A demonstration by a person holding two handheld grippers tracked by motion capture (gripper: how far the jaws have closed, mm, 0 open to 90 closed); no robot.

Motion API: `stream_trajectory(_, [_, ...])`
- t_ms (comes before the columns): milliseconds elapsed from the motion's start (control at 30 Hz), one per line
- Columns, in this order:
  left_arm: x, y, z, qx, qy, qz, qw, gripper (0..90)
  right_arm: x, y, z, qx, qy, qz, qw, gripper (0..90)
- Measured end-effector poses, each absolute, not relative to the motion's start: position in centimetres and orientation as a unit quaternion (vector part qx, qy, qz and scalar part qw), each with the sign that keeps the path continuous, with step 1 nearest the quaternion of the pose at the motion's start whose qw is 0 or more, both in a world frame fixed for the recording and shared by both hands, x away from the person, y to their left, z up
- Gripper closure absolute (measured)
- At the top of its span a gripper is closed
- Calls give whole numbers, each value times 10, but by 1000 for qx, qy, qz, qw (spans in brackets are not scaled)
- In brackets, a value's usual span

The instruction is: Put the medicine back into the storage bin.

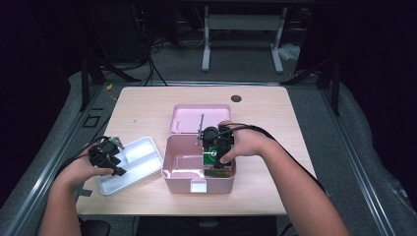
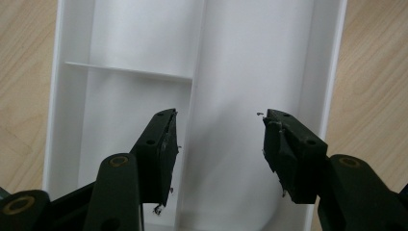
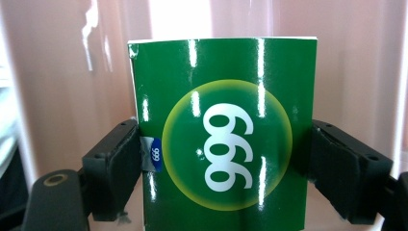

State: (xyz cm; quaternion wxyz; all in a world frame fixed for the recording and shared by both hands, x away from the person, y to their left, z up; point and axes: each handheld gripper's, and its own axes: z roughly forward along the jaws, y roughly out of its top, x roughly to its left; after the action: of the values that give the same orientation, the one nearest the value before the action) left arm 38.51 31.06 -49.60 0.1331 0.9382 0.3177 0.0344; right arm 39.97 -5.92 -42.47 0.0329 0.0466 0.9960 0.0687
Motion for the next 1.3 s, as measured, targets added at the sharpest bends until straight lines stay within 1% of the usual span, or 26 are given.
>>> stream_trajectory(467, [385,310,-497,939,317,32,132,463,404,-61,-454,59,996,66,27,169])
stream_trajectory(900, [385,310,-497,938,318,32,133,463,405,-61,-458,61,996,62,37,151])
stream_trajectory(1100, [386,310,-498,939,317,30,130,463,405,-62,-451,66,993,90,36,155])
stream_trajectory(1300, [385,310,-497,939,317,29,131,463,400,-72,-429,63,992,100,36,213])
